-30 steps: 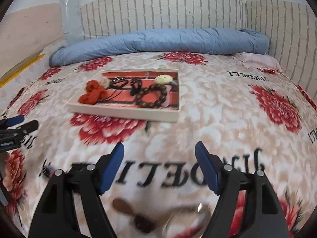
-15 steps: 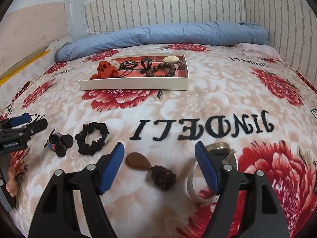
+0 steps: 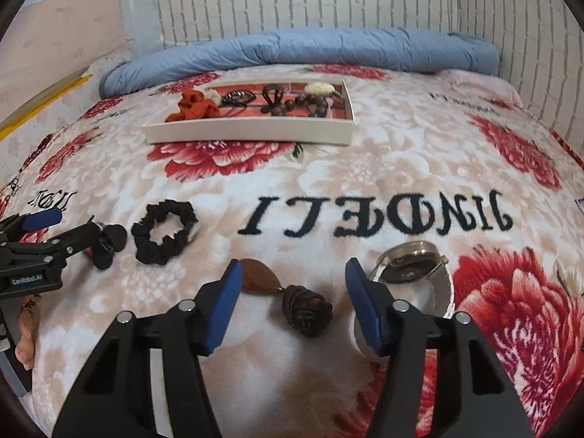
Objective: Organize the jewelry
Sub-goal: 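Move both tools back toward the rainbow claw clip and brown pendant, then grasp the rainbow claw clip with the left tool while the right tool grasps the brown pendant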
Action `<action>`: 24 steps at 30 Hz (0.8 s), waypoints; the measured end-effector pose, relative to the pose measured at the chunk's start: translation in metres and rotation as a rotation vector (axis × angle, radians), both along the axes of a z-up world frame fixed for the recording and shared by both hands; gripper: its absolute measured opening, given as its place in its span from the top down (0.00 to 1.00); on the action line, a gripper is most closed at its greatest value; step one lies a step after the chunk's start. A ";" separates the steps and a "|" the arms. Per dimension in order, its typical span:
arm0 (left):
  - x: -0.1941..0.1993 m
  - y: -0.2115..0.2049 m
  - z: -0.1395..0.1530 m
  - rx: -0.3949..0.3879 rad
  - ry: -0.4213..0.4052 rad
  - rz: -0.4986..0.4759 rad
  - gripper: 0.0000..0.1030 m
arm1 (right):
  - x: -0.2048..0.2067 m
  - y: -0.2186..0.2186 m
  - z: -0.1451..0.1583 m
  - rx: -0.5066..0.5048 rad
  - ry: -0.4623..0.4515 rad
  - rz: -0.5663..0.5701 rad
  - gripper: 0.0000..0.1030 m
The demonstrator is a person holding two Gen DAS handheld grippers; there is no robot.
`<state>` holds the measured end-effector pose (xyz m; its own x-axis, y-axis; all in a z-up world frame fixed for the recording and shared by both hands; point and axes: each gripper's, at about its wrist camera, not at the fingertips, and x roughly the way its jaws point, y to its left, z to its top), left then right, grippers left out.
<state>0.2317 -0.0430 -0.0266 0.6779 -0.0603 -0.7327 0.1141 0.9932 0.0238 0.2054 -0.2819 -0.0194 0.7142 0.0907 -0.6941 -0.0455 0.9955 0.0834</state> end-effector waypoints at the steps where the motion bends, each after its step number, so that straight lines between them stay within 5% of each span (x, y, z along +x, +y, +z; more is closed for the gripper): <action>1: 0.001 0.000 -0.001 -0.002 0.003 0.001 0.05 | 0.001 -0.001 -0.001 0.004 0.005 -0.002 0.48; 24: 0.023 -0.005 -0.028 -0.015 0.129 -0.030 0.05 | 0.001 0.001 -0.011 0.017 0.051 0.038 0.56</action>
<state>0.2542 -0.0485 -0.0544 0.5756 -0.0907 -0.8127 0.1451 0.9894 -0.0077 0.2063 -0.2808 -0.0309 0.6734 0.1296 -0.7278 -0.0788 0.9915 0.1037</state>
